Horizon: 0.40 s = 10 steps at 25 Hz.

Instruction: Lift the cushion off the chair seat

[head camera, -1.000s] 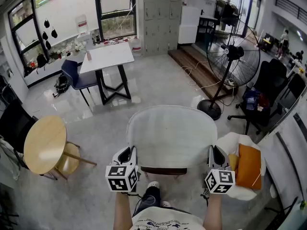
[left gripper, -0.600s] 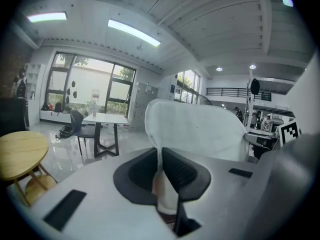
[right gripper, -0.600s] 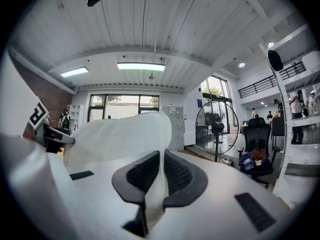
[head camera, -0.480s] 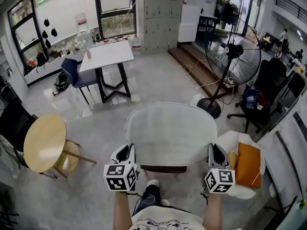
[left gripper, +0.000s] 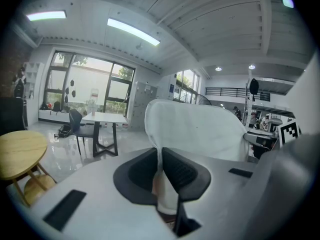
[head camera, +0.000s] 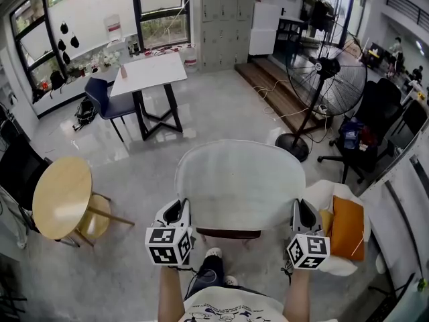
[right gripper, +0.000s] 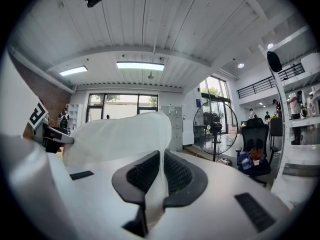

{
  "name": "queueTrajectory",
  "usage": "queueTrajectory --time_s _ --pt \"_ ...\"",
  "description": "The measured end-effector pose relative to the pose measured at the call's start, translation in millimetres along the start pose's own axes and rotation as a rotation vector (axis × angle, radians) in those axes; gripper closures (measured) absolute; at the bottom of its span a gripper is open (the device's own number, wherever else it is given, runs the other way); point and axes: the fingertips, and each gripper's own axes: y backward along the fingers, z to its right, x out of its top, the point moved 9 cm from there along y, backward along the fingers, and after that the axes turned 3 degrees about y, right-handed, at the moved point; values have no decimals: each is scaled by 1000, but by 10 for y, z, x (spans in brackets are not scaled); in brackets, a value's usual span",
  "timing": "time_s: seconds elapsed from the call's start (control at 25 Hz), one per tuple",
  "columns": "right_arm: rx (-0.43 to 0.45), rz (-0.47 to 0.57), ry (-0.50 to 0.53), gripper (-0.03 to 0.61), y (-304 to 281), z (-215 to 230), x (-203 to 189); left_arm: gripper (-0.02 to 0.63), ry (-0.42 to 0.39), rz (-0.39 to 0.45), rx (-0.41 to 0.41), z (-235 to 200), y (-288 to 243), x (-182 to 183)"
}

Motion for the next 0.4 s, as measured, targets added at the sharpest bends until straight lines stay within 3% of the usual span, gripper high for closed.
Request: queueTrajectory --time_s 0.4 --pt "2 0 5 535 -79 81 -21 566 -5 -1 -3 38 -112 -2"
